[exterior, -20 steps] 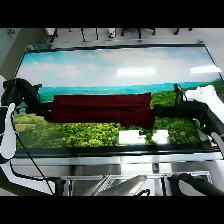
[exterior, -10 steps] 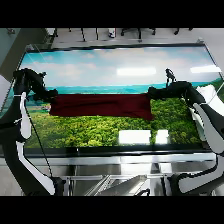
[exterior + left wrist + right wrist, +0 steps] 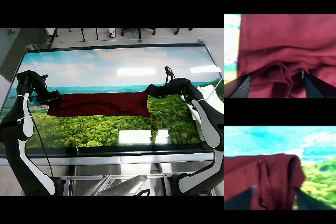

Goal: Fold the shirts.

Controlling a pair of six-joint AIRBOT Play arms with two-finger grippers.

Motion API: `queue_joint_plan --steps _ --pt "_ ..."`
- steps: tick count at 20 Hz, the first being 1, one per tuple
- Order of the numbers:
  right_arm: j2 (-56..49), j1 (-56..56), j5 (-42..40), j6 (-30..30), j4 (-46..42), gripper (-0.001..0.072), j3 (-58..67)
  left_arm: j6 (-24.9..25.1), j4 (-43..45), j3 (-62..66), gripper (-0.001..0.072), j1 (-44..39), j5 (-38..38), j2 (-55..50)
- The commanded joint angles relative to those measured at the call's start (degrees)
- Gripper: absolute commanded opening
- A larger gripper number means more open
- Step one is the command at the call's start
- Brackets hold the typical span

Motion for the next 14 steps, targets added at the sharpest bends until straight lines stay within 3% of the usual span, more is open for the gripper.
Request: queue_joint_plan --steps 1,6,14 --pt "-0.17 -1.99 -9.64 0.07 -1.01 0.0652 3.17 -0.11 -8.04 0.02 0.0708 0.02 -1.79 1.38" --pt "-3.82 -3.26 -17.31 0.24 0.33 0.0652 3.15 -0.11 -12.31 0.02 0.0708 0.13 -1.97 2.67" --pt "-8.66 -2.67 -16.74 0.09 4.59 0.0652 3.17 -0.31 -12.26 0.02 0.0708 5.27 0.20 5.97"
